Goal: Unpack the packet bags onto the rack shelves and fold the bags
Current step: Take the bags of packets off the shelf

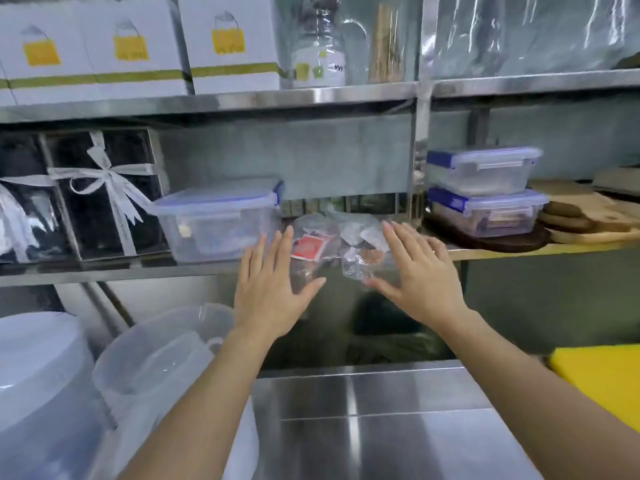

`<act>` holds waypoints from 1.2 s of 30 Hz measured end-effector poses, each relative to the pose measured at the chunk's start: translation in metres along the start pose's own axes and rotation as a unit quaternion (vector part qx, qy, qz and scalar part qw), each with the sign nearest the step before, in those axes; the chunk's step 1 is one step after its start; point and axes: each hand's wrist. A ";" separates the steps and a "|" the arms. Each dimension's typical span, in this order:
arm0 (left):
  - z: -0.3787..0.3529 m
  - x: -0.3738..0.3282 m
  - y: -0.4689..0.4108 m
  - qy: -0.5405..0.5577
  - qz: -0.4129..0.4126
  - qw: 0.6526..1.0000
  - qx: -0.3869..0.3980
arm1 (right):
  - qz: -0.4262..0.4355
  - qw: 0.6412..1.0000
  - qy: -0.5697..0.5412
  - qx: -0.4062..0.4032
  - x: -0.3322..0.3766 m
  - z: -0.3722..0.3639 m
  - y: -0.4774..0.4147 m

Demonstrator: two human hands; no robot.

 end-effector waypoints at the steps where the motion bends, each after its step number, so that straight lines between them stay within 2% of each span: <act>1: -0.008 0.001 -0.001 -0.022 0.007 0.999 0.023 | 0.012 0.999 0.000 0.040 -0.002 -0.009 0.004; 4: -0.032 0.007 -0.001 -0.079 -0.003 0.996 0.032 | 0.046 0.994 0.034 0.094 -0.008 -0.032 0.017; 6: -0.040 0.006 0.001 -0.100 0.016 0.995 0.005 | 0.043 0.993 0.051 0.102 -0.012 -0.043 0.020; 9: -0.040 -0.003 0.003 -0.083 0.037 0.993 -0.069 | 0.030 0.991 0.114 0.061 -0.014 -0.051 0.018; 13: -0.038 0.000 0.000 -0.058 -0.024 0.989 -0.132 | 0.069 0.987 0.145 -0.010 -0.019 -0.052 0.012; 16: -0.031 0.003 -0.005 -0.021 -0.059 0.990 -0.130 | 0.085 0.984 0.158 -0.023 -0.020 -0.047 0.004; 21: -0.012 -0.008 -0.006 0.013 -0.108 0.985 -0.132 | 0.084 0.988 0.127 0.013 -0.020 -0.036 -0.004; 24: 0.004 -0.011 -0.004 0.019 -0.112 0.983 -0.142 | 0.086 0.989 0.114 -0.034 -0.016 -0.020 -0.008; 27: 0.029 -0.013 0.001 0.012 -0.107 0.985 -0.138 | 0.090 0.990 0.094 -0.048 -0.010 0.001 -0.007; 36: 0.134 -0.036 0.026 -0.070 -0.074 0.993 -0.067 | 0.081 0.992 0.065 -0.074 0.007 0.104 -0.002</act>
Point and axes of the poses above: each hand's wrist, its own y-axis away from the middle knuckle, its own z-axis out of the back of the hand, x = y × z, and after that the axes turned 15 degrees about z, right-handed
